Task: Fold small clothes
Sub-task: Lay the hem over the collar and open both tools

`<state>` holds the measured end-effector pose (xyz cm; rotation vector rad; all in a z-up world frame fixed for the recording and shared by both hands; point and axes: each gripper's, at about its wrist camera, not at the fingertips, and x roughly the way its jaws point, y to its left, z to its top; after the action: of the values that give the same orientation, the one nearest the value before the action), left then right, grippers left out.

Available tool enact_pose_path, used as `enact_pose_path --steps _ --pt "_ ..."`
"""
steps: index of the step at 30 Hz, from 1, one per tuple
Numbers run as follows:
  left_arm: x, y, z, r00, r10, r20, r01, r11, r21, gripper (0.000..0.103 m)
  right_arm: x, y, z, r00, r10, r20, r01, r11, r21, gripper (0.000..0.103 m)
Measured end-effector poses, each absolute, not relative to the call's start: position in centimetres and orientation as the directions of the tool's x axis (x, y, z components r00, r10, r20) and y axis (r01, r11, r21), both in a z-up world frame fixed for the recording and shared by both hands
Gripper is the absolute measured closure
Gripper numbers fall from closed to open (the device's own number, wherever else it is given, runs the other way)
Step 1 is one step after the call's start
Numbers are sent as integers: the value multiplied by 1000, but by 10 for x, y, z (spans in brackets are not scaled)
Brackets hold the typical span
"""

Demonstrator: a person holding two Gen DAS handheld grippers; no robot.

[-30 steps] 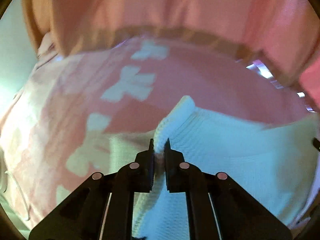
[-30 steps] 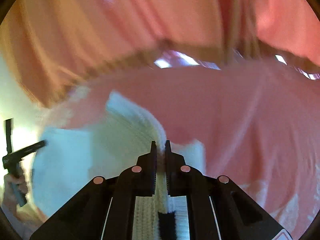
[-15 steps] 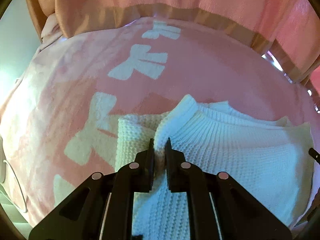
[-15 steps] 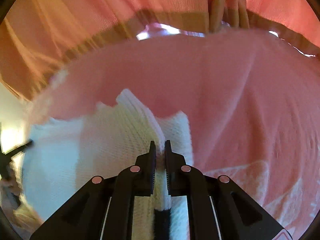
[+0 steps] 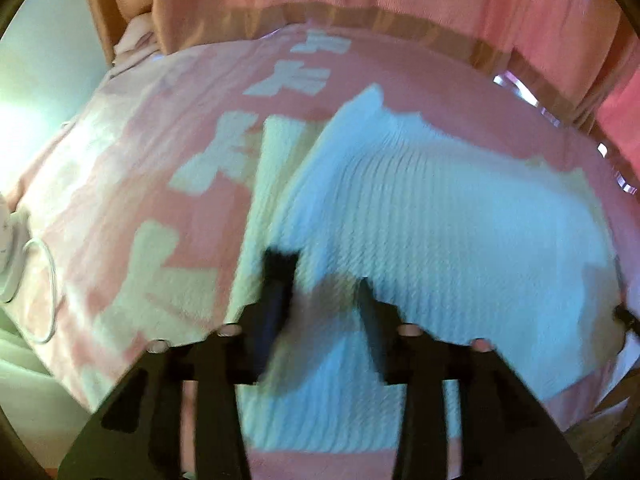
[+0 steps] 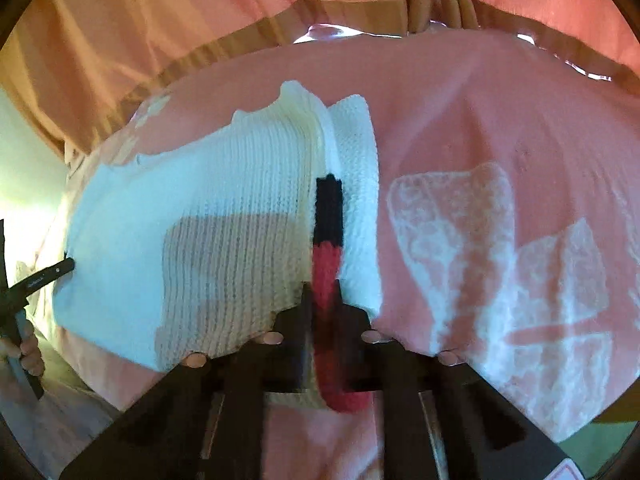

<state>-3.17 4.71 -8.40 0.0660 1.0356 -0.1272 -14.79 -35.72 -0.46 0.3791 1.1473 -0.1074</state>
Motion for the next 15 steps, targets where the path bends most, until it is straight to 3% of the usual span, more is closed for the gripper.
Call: enact_pose_path --steps 2,4,7,9,10,11,12,14,15 --pt "-34 56 -86 497 -49 -867 114 993 9 92 -156 -367 5 452 102 -886 305 916 262 97" --pt "-34 66 -88 487 -52 -872 98 995 -4 94 -164 -378 7 452 63 -890 348 906 241 97" --pt "-33 68 -93 486 -46 -873 100 995 3 92 -160 -383 -21 346 139 -928 361 893 268 94" --pt "-37 66 -85 499 -66 -864 106 994 -14 88 -158 -377 -7 373 113 -921 338 908 248 84" --pt "-39 69 -80 507 -86 -858 95 995 -44 84 -157 -376 6 409 79 -909 330 916 228 67" --pt "-41 76 -70 533 -129 -836 72 992 -107 65 -158 -377 18 442 48 -896 337 917 216 44" --pt "-40 80 -64 550 -142 -823 50 989 -137 35 -157 -379 26 469 33 -883 341 915 216 37" --pt "-33 88 -54 578 -138 -805 -14 984 -178 10 -149 -389 39 499 51 -865 337 908 248 29" --pt "-24 90 -51 581 -125 -804 -46 981 -186 10 -137 -394 39 487 92 -868 325 904 279 27"
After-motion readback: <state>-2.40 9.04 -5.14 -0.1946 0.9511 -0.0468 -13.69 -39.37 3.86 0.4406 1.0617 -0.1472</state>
